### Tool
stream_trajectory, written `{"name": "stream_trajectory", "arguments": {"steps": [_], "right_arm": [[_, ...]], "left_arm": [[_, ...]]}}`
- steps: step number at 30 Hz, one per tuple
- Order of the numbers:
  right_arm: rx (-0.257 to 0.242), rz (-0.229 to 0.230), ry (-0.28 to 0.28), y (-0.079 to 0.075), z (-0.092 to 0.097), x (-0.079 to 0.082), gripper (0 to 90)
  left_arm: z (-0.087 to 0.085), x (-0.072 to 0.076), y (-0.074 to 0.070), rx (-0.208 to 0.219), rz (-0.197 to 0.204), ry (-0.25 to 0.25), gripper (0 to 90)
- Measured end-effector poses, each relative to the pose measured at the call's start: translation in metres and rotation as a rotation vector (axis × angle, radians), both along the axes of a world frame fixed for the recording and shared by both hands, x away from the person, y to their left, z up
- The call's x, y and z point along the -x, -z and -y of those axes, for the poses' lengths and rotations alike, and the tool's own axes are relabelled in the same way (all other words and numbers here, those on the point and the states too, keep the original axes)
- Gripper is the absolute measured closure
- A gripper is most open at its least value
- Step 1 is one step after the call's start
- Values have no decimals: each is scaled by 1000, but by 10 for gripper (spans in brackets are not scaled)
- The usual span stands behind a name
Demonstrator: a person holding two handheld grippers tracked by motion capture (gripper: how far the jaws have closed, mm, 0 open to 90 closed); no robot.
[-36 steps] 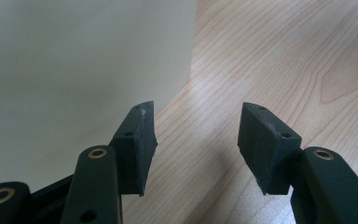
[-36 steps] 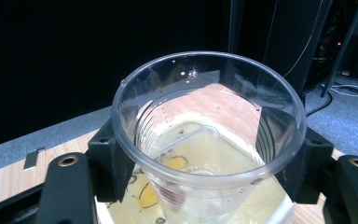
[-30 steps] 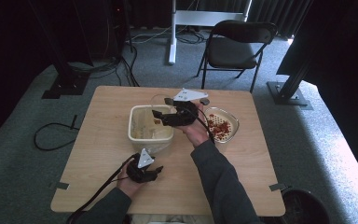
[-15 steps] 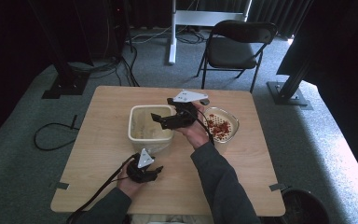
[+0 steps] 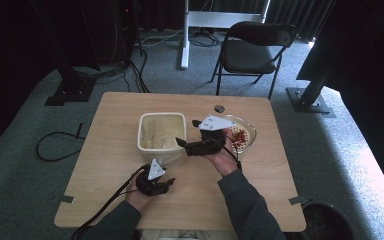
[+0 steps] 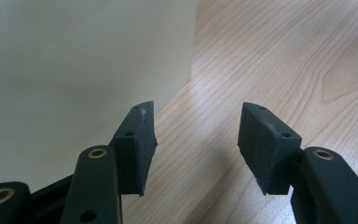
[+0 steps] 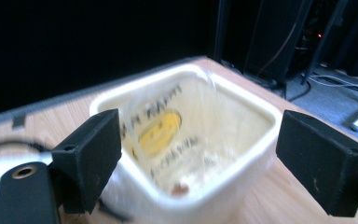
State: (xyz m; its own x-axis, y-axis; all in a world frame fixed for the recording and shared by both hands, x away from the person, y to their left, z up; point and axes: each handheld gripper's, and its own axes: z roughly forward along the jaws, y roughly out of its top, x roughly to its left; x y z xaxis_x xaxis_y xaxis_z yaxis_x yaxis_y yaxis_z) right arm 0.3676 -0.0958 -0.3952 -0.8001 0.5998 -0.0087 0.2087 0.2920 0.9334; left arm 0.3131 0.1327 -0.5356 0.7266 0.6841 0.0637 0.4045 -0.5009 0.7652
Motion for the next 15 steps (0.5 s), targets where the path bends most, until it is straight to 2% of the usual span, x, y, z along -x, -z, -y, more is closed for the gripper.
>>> {"name": "stream_trajectory", "arguments": {"steps": [1,2,3,7,9,11,15], "right_arm": [[0,0,0,0,0,0,138],[25,2,13,11,4,8,145],[25,2,13,11,4,8,145],[45,-6,25,28,12,20,156],[57,-29,38,43,15,25,170],[65,-39,44,48,15,26,170],[98,-116,71,75,16,25,170]], "left_arm": [[0,0,0,1,-2,0,469],[0,0,0,1,-3,2,469],[0,0,0,5,-1,-1,469],[0,0,1,4,0,-1,469],[0,0,1,2,-3,0,469],[0,0,1,-1,-4,1,469],[0,-1,1,-5,-3,-1,469]]}}
